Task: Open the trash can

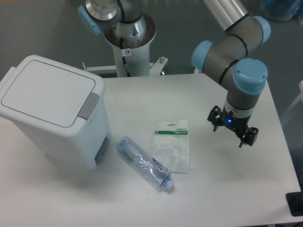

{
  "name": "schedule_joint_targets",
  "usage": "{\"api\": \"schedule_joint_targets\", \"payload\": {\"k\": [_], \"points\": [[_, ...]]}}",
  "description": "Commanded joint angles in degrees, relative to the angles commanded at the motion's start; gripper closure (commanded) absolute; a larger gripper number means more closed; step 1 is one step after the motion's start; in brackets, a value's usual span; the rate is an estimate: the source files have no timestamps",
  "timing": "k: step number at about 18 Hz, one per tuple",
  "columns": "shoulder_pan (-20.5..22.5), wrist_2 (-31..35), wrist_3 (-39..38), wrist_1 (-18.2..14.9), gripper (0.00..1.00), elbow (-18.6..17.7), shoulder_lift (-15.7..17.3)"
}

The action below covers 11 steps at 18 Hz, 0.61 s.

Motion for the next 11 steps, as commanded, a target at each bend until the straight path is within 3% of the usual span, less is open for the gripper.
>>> {"api": "schedule_joint_targets", "payload": {"k": [7, 11], "points": [[0.44, 0.18, -0.35, 0.00, 0.00, 0.62, -0.44], [-0.44, 0.18, -2.01, -0.09, 0.00, -0.79, 0.78]]}}
